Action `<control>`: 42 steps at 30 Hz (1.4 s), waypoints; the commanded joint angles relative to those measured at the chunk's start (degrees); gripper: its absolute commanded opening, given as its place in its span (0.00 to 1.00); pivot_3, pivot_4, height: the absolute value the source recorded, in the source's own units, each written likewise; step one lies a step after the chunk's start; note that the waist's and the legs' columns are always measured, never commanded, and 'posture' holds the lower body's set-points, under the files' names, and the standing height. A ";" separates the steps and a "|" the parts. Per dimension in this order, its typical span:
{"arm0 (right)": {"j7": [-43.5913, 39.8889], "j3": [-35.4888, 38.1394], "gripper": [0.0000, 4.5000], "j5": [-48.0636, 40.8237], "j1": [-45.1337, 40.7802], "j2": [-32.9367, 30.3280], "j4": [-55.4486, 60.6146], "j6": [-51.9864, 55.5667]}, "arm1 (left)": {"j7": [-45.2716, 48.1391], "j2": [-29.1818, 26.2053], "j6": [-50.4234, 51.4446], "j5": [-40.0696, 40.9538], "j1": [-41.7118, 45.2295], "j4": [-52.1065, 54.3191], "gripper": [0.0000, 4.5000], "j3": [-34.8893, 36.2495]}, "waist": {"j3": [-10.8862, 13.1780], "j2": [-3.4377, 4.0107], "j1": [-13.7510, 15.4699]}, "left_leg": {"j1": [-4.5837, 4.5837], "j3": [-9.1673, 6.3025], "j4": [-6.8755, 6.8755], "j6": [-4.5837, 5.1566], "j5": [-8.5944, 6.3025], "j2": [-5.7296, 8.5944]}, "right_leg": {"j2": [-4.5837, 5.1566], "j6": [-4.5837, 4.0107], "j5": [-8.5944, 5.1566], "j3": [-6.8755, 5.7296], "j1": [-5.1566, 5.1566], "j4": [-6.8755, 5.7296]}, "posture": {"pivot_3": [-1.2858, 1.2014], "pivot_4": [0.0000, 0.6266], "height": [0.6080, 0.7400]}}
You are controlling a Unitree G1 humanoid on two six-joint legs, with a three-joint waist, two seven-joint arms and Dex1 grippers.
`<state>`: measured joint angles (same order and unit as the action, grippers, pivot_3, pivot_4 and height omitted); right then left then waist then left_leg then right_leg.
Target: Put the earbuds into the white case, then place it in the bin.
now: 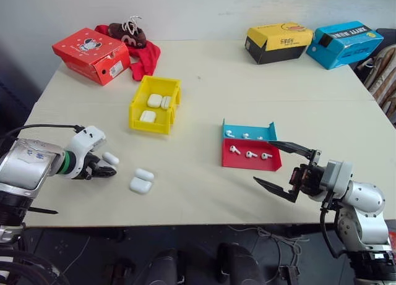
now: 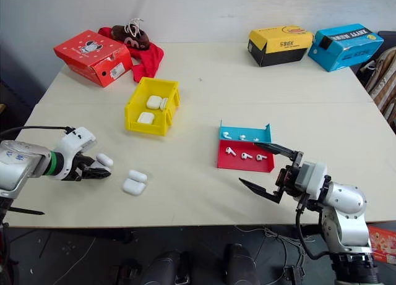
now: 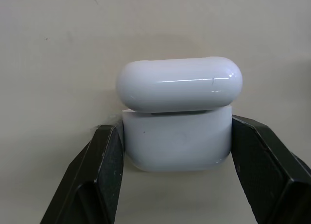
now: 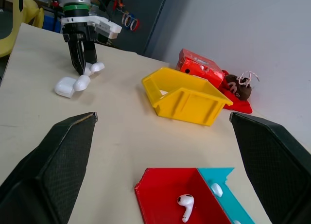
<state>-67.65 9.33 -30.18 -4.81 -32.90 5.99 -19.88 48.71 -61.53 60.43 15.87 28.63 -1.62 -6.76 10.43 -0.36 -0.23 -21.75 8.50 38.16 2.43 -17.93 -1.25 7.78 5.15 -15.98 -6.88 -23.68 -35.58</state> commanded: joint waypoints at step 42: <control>3.61 -12.87 0.91 9.26 -17.91 -32.58 8.24 51.25 | 11.15 42.51 -55.08 21.22 -20.03 22.56 0.63 6.03 | -0.22 0.30 1.38 | 0.06 -0.07 0.13 0.29 -0.57 -0.35 | -0.28 -0.08 0.01 -0.38 0.62 1.09 | 0.52 0.24 1.00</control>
<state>-63.41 -1.87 -23.01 -20.81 -65.59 14.78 30.40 60.42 -18.71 5.68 36.76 8.90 18.25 -0.73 10.21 -0.06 1.16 -21.76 8.44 38.30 2.74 -18.52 -1.59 7.52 5.07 -15.96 -7.26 -23.14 -34.49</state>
